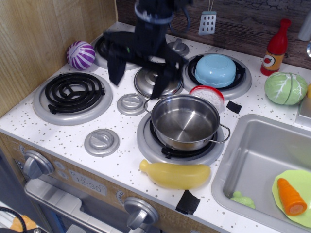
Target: Put pepper in pan
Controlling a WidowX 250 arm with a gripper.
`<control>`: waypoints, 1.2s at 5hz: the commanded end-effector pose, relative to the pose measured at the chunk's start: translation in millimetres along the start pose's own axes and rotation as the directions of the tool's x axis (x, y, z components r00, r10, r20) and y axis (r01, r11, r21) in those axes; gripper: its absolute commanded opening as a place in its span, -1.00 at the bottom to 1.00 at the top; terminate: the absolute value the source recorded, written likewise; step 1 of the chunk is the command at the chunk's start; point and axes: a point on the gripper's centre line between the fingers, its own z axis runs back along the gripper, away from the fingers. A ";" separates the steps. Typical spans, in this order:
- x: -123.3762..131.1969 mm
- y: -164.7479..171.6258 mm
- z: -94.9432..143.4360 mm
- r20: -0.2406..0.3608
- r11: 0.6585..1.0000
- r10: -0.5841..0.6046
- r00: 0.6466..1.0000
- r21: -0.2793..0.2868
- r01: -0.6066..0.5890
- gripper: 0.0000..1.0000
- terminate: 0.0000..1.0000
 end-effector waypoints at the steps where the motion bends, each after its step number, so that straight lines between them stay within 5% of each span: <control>1: 59.3 35.0 -2.4 0.214 0.981 0.185 0.959 0.016 -0.193 1.00 -1.00; 3: 124.6 56.6 -17.6 0.342 0.941 0.301 0.890 0.045 -0.335 1.00 -1.00; 4: 156.2 59.1 -31.7 0.416 0.943 0.299 0.859 0.007 -0.332 1.00 -1.00; 6: 188.3 52.4 -55.2 0.453 0.956 0.282 0.846 -0.060 -0.286 1.00 -1.00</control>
